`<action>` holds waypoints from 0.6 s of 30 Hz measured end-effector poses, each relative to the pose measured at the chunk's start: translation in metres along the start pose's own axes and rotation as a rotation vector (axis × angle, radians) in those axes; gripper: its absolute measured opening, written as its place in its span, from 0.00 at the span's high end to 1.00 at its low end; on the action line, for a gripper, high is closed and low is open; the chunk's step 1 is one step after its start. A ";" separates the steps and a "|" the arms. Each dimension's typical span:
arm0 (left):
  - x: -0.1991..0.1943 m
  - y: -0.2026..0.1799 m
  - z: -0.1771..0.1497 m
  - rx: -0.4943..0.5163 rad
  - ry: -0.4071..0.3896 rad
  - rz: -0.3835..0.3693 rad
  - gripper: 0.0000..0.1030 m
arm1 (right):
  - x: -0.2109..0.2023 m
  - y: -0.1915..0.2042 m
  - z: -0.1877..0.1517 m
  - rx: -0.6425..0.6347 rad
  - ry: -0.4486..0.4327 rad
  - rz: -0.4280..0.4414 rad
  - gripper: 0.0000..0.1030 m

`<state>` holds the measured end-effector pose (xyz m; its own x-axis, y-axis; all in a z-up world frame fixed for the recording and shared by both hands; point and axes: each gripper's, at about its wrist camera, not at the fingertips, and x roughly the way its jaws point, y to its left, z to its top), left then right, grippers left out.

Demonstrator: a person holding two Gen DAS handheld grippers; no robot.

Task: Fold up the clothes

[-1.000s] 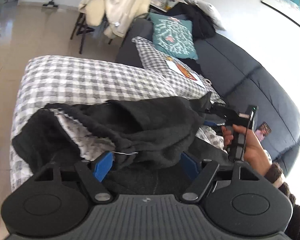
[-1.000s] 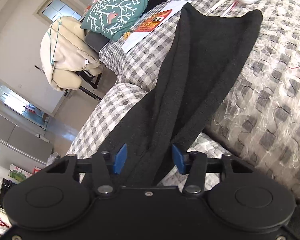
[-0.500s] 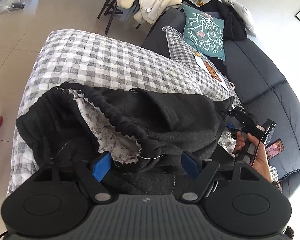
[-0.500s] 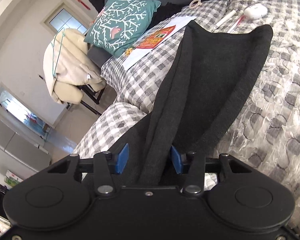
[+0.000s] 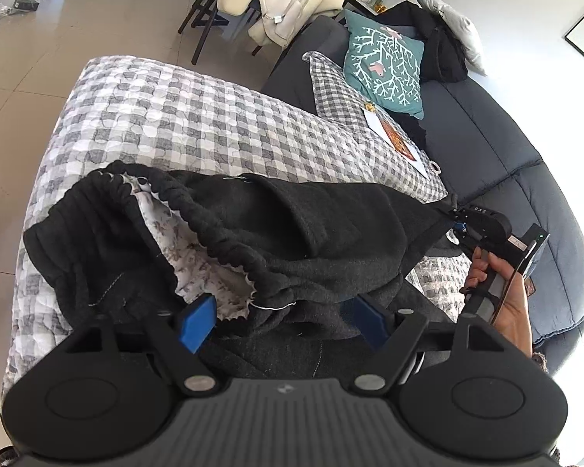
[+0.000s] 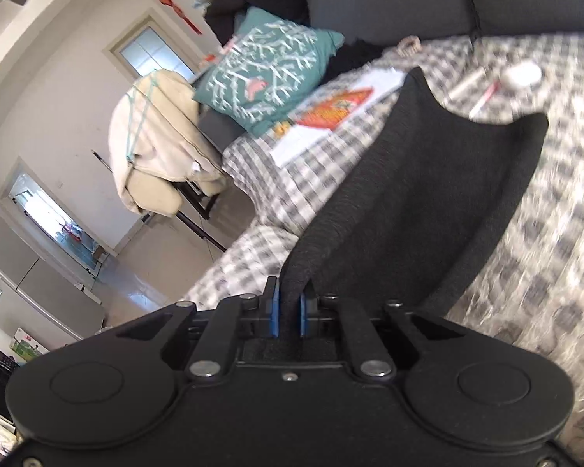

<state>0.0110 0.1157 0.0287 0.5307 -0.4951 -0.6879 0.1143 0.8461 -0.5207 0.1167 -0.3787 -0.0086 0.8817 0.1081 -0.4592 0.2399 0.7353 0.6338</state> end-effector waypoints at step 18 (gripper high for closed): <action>0.019 -0.001 -0.014 -0.246 -0.007 -0.025 0.25 | -0.064 0.002 -0.015 -0.204 0.066 -0.074 0.90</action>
<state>0.0089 0.1027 0.0095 0.5363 -0.5134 -0.6699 -0.0801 0.7592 -0.6460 0.0550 -0.3742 0.0133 0.8349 0.0873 -0.5434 0.2100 0.8621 0.4611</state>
